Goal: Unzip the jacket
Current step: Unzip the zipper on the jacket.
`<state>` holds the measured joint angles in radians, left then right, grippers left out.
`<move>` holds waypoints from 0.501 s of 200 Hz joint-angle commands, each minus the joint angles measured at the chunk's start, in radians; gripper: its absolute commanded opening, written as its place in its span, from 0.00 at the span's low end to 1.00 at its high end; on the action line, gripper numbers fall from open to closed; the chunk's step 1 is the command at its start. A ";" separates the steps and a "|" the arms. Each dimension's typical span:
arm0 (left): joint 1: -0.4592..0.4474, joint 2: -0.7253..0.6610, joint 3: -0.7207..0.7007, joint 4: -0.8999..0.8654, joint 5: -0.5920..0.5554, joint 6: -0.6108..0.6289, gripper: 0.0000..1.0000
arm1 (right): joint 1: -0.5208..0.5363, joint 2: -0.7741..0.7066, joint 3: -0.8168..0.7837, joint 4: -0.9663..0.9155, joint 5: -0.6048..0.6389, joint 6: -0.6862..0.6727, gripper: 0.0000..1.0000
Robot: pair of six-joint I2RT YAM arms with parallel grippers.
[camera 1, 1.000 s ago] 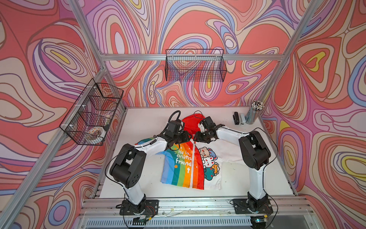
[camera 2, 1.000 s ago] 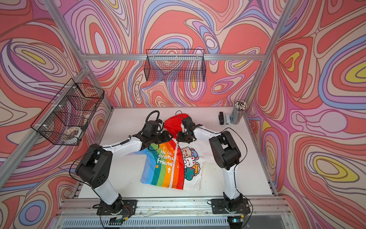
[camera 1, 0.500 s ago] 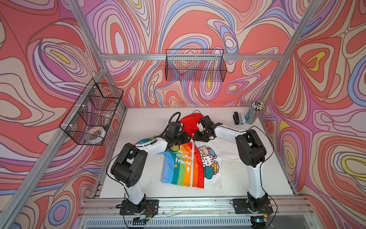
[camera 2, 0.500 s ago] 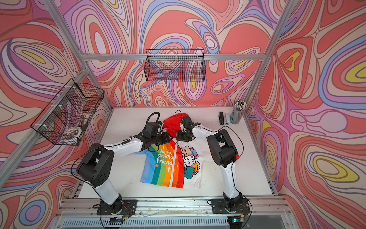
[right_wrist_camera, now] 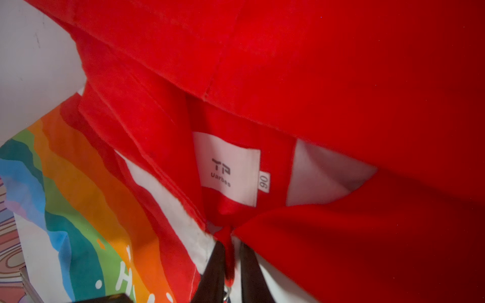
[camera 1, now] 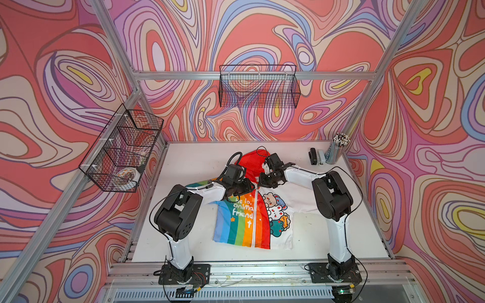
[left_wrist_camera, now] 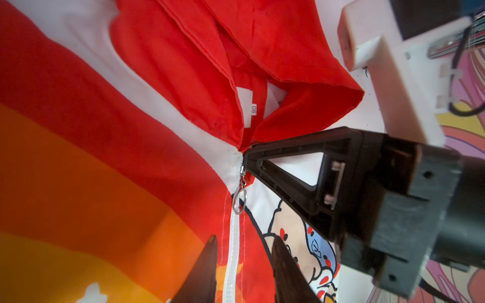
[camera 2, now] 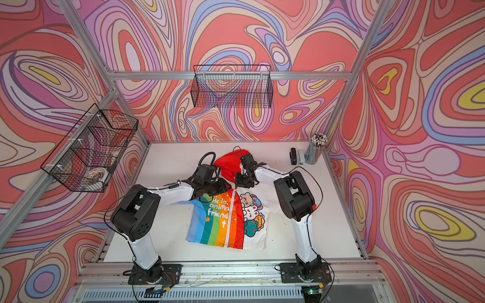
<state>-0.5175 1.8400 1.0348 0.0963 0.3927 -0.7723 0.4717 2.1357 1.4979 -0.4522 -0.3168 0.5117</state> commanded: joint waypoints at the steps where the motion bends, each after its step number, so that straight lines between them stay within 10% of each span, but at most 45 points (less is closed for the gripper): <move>1: -0.004 0.035 0.032 0.035 0.038 -0.033 0.33 | -0.006 0.044 -0.037 -0.027 0.010 0.009 0.13; 100: -0.009 0.125 0.064 0.102 0.106 -0.088 0.26 | -0.009 0.040 -0.060 -0.006 -0.009 0.024 0.10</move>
<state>-0.5186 1.9400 1.0721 0.1699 0.4801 -0.8383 0.4591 2.1357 1.4780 -0.4198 -0.3450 0.5293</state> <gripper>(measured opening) 0.258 0.106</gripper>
